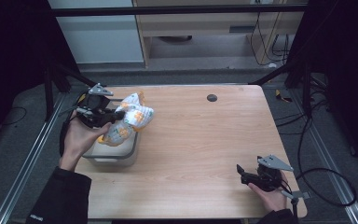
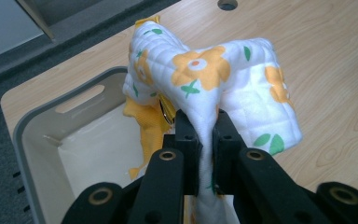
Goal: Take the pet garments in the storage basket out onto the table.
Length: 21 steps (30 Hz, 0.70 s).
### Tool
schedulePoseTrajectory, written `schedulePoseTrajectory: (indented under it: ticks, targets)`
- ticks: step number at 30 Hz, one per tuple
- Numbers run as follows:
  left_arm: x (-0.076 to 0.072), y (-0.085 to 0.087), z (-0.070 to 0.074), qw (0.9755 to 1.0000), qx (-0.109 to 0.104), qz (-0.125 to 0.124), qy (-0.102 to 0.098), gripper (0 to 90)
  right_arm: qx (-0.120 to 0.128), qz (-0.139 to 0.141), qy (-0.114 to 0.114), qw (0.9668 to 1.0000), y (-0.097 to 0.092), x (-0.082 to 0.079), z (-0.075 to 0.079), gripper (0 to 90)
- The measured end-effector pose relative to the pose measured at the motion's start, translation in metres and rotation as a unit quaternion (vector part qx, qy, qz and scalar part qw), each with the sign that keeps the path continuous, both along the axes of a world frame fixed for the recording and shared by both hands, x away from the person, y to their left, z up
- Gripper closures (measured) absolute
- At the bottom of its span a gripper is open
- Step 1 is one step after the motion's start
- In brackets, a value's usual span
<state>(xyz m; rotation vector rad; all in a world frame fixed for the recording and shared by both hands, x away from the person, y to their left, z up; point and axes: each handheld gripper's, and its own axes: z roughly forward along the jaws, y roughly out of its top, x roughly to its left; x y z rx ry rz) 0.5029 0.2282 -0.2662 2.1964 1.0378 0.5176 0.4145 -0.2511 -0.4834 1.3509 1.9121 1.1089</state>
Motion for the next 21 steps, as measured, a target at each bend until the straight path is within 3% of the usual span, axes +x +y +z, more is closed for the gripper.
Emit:
schedulePoseTrajectory:
  ticks: [21]
  targets:
    - [-0.002, -0.035, -0.002, 0.9986, 0.02, -0.048, 0.009, 83.7, 0.003, -0.003, -0.003, 1.0, -0.002, -0.001, 0.001, 12.5]
